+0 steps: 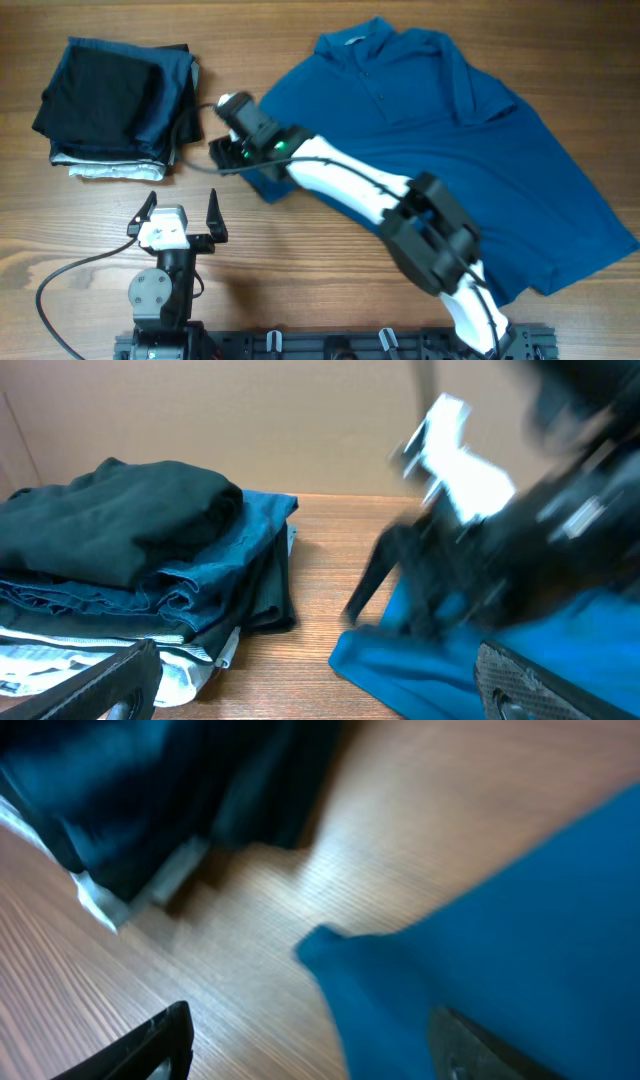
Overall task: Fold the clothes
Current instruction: 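Drag the shirt leftward with the right gripper to spread it flat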
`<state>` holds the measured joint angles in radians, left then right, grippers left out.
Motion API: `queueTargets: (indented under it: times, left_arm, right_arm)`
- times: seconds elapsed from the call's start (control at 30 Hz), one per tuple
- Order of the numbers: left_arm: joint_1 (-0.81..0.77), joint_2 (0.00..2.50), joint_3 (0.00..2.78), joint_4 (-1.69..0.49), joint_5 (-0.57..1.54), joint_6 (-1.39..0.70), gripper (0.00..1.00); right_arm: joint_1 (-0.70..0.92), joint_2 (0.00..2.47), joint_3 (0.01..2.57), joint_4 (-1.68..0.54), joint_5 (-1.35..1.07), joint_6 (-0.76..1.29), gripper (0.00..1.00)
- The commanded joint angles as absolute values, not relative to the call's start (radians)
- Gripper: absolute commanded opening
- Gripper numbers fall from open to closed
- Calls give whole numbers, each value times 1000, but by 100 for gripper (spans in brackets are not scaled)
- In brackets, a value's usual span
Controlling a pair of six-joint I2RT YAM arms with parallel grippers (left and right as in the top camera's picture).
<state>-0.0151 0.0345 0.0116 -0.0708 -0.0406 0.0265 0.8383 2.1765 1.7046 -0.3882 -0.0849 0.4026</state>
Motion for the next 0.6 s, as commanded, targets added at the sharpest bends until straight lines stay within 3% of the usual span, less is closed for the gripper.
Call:
queueTargets:
  times: [0.0,0.07,0.27,0.57]
  left_arm:
    - [-22,27,6,-67,-57,49,100]
    - [-22,27,6,-67,-57,49,100]
    - [-22,28,6,-67,-57,49,100]
    - [-20,27,6,-52,-136,185,100]
  right_arm:
    - [730,2001,1708,-506,-14,395,78]
    - [646,1937,1708,-639,-13,391,85]
    - [368,1869,1708,-929,53,352,94]
    - [41,1875,1700,-1035,53,234,99]
